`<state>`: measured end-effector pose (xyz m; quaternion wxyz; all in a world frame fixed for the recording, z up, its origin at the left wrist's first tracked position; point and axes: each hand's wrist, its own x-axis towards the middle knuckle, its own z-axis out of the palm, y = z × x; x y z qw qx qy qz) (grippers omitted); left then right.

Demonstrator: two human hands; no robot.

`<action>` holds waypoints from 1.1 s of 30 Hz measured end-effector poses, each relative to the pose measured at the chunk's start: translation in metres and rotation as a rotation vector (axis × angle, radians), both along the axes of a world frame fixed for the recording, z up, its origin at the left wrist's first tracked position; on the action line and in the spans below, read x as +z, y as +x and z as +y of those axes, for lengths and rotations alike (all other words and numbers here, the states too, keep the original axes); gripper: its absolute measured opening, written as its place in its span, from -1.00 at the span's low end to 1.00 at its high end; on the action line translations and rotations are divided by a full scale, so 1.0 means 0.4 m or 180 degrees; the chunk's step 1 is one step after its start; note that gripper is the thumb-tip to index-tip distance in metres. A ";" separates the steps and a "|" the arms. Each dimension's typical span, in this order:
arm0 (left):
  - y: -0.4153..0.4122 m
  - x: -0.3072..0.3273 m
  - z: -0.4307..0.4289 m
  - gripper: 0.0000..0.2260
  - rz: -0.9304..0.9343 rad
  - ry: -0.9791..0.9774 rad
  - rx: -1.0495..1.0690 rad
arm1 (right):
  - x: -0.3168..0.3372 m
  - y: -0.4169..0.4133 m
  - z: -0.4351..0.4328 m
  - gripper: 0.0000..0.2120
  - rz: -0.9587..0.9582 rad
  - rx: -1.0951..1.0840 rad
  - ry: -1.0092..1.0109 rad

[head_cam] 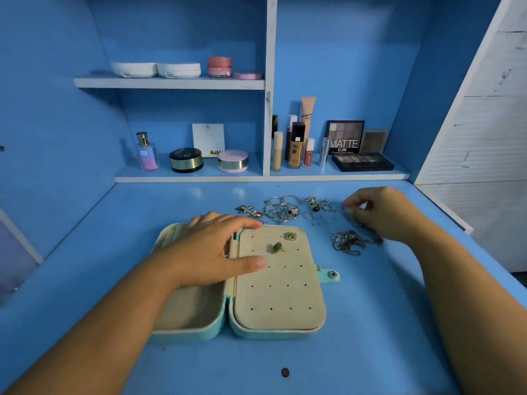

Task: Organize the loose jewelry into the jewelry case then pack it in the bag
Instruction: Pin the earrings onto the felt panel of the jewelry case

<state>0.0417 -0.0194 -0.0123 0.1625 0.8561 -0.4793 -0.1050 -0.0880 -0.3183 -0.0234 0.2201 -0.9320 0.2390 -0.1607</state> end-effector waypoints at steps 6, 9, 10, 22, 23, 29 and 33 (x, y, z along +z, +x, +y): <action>-0.002 0.006 -0.014 -0.42 -0.0058 0.0057 0.0220 | -0.008 0.017 -0.005 -0.86 0.0201 0.0058 -0.0194; 0.007 0.003 -0.020 -0.41 -0.0022 0.0038 0.0272 | -0.012 0.026 -0.011 -0.84 0.0271 0.0069 -0.0442; 0.009 0.002 -0.023 -0.43 0.0003 0.0011 0.0293 | -0.011 0.031 -0.011 -0.85 0.0282 0.0054 -0.0498; 0.016 -0.003 -0.042 -0.54 -0.0100 -0.0099 0.0429 | -0.011 0.061 0.002 -0.90 0.0398 0.0033 -0.0522; 0.016 -0.006 -0.041 -0.54 -0.0132 -0.0105 0.0419 | -0.013 0.062 0.002 -0.90 0.0396 0.0040 -0.0539; 0.021 0.006 -0.048 -0.42 0.0091 0.0086 0.0135 | -0.010 0.059 -0.005 -0.91 0.0453 0.0083 -0.0538; 0.023 0.034 -0.070 -0.54 -0.0083 0.0221 -0.0074 | -0.010 0.051 -0.014 -0.94 0.0417 0.0143 -0.0543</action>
